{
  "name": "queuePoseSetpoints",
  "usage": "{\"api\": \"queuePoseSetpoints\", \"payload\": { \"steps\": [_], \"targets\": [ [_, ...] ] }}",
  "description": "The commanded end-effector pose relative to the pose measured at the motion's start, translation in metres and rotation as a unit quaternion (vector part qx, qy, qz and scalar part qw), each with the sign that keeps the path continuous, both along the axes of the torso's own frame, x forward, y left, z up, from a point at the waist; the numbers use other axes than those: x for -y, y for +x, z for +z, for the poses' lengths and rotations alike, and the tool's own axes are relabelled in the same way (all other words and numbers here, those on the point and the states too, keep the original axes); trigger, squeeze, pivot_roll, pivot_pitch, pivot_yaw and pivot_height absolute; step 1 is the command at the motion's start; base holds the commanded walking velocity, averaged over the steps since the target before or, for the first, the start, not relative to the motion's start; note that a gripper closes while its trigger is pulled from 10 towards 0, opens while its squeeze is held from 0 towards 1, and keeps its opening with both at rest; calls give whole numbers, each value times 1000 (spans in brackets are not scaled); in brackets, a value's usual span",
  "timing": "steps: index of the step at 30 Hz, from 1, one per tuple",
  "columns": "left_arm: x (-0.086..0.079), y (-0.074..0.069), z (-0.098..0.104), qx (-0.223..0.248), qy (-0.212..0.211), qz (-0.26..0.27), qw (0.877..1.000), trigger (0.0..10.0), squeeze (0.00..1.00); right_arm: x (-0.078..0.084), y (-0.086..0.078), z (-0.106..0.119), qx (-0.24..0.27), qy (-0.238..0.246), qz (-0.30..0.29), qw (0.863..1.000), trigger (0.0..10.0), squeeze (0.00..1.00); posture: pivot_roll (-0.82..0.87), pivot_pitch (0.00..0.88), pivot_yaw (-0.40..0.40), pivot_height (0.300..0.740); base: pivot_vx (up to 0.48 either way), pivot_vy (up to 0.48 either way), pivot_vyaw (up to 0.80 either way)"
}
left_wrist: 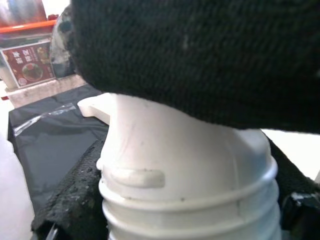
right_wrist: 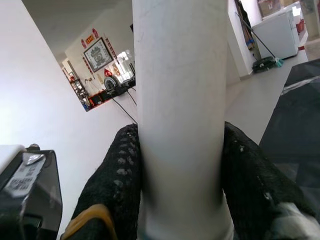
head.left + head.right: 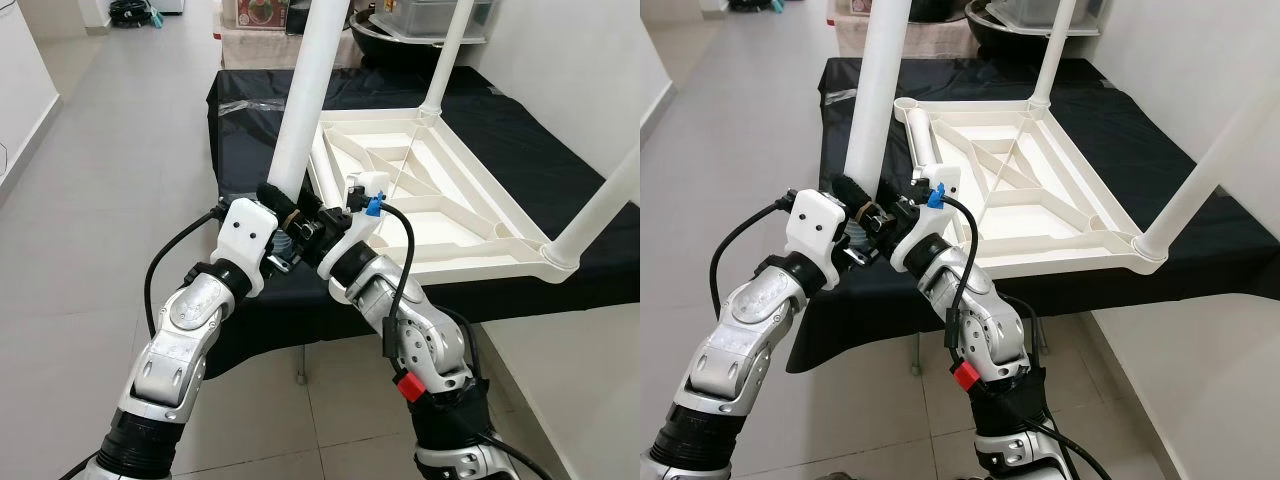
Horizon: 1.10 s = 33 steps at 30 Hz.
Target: Building children table
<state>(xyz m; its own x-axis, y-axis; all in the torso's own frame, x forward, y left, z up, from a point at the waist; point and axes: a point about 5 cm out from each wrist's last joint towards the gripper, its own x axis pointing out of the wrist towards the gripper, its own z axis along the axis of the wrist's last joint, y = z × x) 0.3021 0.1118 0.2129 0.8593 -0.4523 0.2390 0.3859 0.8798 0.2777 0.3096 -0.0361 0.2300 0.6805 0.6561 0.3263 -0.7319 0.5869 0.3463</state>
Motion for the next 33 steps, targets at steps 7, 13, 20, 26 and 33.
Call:
{"api": "queuePoseSetpoints", "payload": {
  "steps": [7, 13, 20, 26, 33],
  "targets": [
    [2, 0, -1, 12, 16, 1, 1000, 0, 0, 2, -2, 1, 16, -2, -11, 1000, 0, 0, 81, 63, -60, 740, 0, 0, 0],
    [-2, 0, -4, 9, 35, 10, 999, 431, 0, 4, 3, 4, 20, -9, -32, 999, 9882, 0, 84, 67, -61, 740, 0, 0, 0],
    [-6, -4, -9, 8, 62, 10, 998, 10000, 0, 10, 10, 12, 25, 2, -50, 998, 10000, 1000, 88, 71, -60, 740, 0, 0, 0],
    [-12, -7, -13, 4, 77, 9, 997, 10000, 0, 14, 14, 15, 23, -1, -58, 998, 10000, 0, 89, 74, -60, 740, 0, 0, 0],
    [-19, -15, -20, 2, 111, -6, 994, 10000, 0, 19, 19, 13, -24, 33, -27, 999, 10000, 0, 92, 79, -63, 740, 0, 0, 0]
  ]
}}
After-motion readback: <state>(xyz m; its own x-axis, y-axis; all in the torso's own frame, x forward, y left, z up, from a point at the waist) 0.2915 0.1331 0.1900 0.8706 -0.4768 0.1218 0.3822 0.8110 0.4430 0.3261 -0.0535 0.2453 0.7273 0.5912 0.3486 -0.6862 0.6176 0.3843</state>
